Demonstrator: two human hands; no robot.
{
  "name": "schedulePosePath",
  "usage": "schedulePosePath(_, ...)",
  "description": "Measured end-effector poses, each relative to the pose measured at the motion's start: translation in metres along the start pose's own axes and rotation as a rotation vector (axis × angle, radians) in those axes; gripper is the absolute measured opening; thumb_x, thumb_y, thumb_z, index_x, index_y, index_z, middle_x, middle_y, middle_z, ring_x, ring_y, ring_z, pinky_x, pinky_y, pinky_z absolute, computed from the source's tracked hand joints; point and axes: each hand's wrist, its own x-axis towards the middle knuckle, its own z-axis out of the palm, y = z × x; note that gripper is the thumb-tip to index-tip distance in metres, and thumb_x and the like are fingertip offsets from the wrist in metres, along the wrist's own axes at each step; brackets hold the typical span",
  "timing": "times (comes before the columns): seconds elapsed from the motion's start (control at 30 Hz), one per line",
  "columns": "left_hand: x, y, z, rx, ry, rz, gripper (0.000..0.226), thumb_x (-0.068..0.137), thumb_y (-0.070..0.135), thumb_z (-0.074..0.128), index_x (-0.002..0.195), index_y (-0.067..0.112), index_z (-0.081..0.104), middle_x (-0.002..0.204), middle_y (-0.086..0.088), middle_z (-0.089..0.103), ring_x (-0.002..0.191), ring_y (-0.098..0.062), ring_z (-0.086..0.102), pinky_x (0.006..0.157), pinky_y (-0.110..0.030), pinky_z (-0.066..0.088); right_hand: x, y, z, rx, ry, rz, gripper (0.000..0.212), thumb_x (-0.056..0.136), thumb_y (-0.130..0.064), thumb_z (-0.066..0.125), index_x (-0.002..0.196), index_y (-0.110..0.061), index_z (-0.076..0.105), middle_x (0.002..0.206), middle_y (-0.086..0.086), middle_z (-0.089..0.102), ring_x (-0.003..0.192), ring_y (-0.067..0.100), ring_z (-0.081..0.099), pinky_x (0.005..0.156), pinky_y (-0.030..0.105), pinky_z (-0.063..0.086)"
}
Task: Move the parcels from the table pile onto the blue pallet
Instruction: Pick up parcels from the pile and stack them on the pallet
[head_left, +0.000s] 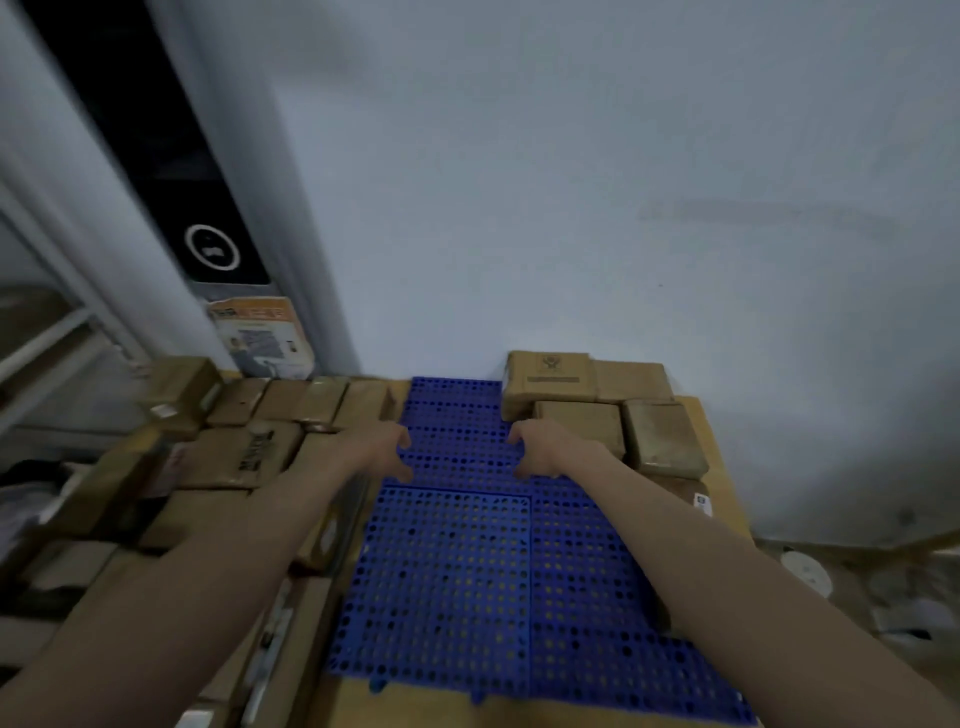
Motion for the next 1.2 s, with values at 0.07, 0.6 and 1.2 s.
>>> schedulePosePath(0.07,-0.023,-0.020,0.004,-0.019,0.014,-0.020,0.056,0.088,0.043,0.069,0.133,0.015,0.052,0.129,-0.003,0.056,0.108,-0.020,0.056,0.083,-0.028,0.047,-0.004,-0.020,0.005,-0.043,-0.022,-0.032,0.049,0.095,-0.020,0.064,0.136,0.000,0.048,0.137,0.021,0.051,0.115,0.036,0.058,0.091,0.047,0.054)
schedulePosePath(0.6,-0.170,-0.169,0.087,-0.048,0.096,-0.286,0.026,0.082,0.046,0.070,0.099,0.029,0.061,0.099,0.008,0.058,0.088,-0.010,0.056,0.070,-0.025,0.045,-0.021,-0.196,0.080,-0.081,-0.113,-0.286,0.048,0.094,-0.025,0.066,0.133,-0.001,0.054,0.139,0.022,0.051,0.117,0.037,0.057,0.098,0.047,0.050)
schedulePosePath(1.2,-0.228,-0.323,0.119,-0.063,-0.019,-0.308,0.060,0.090,0.044,0.065,0.141,0.022,0.044,0.137,-0.002,0.051,0.122,-0.021,0.050,0.094,-0.030,0.045,-0.005,-0.345,0.178,-0.032,-0.154,-0.212,0.063,0.088,-0.035,0.070,0.139,-0.006,0.049,0.141,0.015,0.050,0.124,0.032,0.052,0.100,0.041,0.048)
